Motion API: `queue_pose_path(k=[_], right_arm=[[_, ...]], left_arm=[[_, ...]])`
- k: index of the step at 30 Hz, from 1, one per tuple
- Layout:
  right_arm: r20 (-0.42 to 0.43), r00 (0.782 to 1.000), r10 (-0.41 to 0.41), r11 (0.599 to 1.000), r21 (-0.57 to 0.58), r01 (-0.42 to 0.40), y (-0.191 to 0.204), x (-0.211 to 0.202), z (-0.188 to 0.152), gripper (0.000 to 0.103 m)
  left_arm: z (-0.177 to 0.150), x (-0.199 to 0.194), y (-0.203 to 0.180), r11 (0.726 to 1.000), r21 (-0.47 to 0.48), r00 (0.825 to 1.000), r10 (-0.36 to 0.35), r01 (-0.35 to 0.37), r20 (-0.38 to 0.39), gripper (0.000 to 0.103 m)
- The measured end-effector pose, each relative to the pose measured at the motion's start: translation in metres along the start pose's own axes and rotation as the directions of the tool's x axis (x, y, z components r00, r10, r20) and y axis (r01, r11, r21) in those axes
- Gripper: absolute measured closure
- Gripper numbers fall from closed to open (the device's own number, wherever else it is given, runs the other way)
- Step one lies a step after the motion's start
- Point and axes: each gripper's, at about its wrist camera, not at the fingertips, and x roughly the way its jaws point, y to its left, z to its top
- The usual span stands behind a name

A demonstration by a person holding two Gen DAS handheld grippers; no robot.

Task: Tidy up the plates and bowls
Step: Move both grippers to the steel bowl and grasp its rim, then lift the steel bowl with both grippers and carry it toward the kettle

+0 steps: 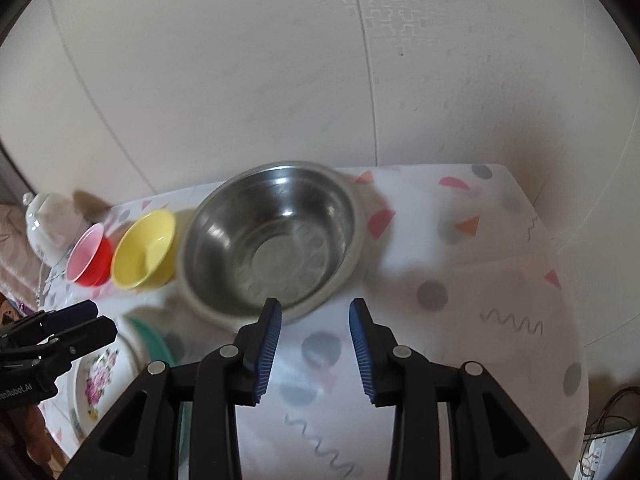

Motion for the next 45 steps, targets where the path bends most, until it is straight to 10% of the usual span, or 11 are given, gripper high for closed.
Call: queue_pose_path(k=[19,45], right_arm=[[-0.042,0.999,0.013,1.0,0.024,-0.012,-0.021,0.063,0.038,0.073],[-0.083,0.996,0.022,1.0,-0.009,-0.023,-0.022,0.054,0.002,0.081]], left_arm=[[0.04,0.067,0.002,0.996,-0.078,0.996,-0.057,0.051,-0.075,0.077],[0.006,0.052,-0.027,0.999,0.035,0.999,-0.014,0.016,-0.045,0.077]])
